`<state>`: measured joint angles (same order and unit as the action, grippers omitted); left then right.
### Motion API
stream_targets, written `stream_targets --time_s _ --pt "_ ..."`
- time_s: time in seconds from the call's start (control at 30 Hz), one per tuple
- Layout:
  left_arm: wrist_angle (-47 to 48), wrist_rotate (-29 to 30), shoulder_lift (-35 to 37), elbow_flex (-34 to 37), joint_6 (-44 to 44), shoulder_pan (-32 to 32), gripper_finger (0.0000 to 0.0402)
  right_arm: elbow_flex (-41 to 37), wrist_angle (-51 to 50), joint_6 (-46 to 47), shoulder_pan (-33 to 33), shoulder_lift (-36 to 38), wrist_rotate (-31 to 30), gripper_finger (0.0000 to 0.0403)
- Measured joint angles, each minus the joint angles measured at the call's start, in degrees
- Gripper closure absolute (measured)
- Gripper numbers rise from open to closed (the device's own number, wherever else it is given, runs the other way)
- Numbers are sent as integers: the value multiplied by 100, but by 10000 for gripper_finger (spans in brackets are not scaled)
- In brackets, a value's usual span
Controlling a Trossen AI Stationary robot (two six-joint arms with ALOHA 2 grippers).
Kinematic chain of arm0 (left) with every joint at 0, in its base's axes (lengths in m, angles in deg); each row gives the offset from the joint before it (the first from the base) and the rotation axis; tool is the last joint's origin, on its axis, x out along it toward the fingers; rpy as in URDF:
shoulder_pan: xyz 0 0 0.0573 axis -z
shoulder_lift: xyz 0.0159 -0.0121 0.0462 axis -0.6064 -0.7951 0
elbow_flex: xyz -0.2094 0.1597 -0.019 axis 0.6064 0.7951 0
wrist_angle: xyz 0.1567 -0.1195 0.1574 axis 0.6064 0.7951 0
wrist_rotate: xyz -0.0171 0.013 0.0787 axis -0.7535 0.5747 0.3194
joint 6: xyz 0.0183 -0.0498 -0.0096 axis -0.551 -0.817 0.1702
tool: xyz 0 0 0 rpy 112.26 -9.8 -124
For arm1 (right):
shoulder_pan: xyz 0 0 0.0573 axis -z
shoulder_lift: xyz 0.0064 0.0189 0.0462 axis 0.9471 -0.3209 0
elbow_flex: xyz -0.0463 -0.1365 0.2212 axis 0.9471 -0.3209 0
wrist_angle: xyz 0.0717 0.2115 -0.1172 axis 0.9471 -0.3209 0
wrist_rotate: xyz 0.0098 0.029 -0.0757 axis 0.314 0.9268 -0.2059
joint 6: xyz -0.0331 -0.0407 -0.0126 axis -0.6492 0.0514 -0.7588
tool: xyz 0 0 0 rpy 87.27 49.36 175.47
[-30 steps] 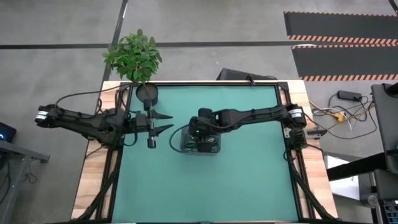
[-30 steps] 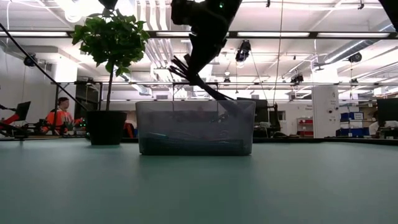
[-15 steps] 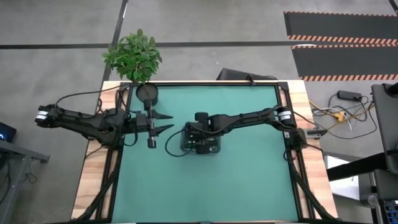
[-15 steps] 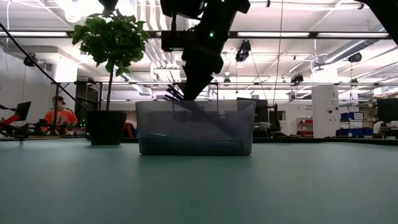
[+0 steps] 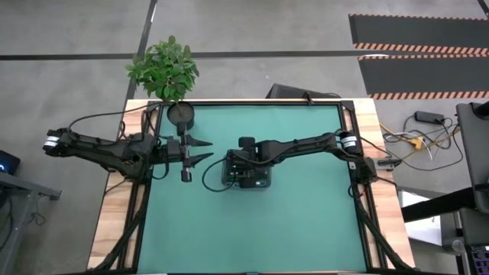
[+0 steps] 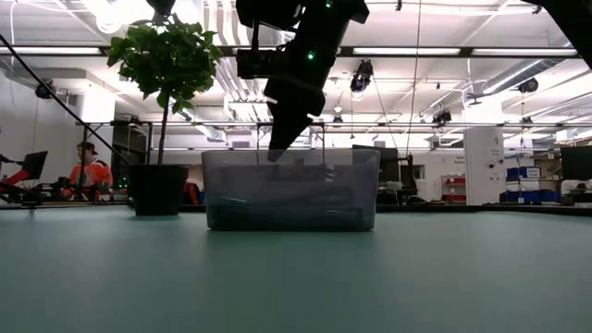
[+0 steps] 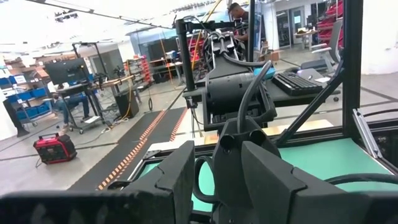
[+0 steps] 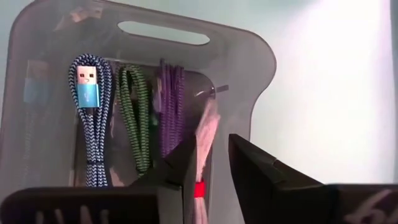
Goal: Pick and place USB-C Cables
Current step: Put the purple cable into the black transparent container, then return to Home Position
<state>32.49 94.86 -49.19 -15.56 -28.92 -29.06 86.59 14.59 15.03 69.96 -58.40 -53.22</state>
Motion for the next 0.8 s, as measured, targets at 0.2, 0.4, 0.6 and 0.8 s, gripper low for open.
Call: stream_targets --time_s 0.2,0.4,0.6,0.8 --pt "2 2 0 0 0 0 283 0 -10 18 -2 17 0 317" --pt "95 0 0 0 0 0 283 -16 25 247 -56 167 12 321" --pt "181 0 0 4 -4 0 283 -318 734 177 -318 438 55 336" --pt "292 1 12 4 -136 1 283 -1221 2314 -93 -579 922 52 347"
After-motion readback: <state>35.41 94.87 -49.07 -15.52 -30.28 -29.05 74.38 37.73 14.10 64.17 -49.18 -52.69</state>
